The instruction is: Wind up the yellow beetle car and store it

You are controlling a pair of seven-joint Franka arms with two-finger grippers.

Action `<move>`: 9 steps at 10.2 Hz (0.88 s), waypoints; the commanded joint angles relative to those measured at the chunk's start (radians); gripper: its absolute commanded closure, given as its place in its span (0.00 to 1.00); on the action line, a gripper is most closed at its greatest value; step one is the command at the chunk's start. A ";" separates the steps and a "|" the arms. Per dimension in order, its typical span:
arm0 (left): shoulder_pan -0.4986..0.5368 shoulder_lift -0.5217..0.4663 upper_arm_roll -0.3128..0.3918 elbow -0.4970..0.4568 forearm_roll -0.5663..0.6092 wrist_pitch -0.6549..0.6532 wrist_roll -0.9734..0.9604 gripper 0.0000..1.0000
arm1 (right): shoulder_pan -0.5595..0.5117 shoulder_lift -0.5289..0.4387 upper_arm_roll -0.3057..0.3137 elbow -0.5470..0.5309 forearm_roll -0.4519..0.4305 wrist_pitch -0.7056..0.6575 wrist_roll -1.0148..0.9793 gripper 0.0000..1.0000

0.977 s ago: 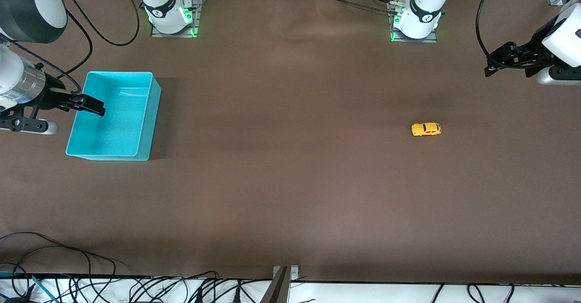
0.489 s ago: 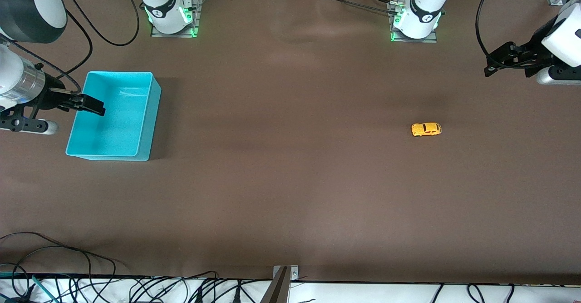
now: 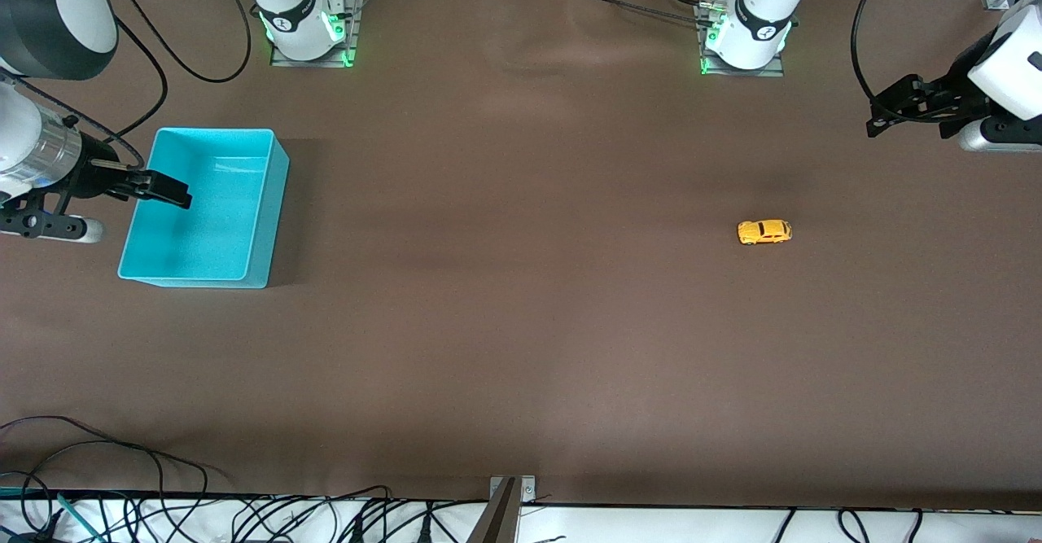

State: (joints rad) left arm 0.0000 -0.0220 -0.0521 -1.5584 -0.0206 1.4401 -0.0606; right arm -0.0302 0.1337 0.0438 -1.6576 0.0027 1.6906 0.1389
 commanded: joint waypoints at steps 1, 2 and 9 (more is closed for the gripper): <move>0.000 0.008 -0.002 0.029 -0.019 -0.020 -0.007 0.00 | -0.007 0.003 -0.001 0.010 0.020 -0.005 -0.009 0.00; 0.000 0.010 -0.002 0.029 -0.019 -0.020 -0.005 0.00 | -0.005 0.001 -0.001 0.010 0.022 -0.005 -0.009 0.00; 0.000 0.011 -0.003 0.034 -0.019 -0.020 0.008 0.00 | -0.007 0.003 -0.001 0.013 0.019 -0.003 -0.022 0.00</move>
State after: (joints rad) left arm -0.0012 -0.0221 -0.0526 -1.5570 -0.0206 1.4401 -0.0605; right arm -0.0306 0.1348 0.0431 -1.6575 0.0032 1.6906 0.1371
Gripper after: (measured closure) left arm 0.000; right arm 0.000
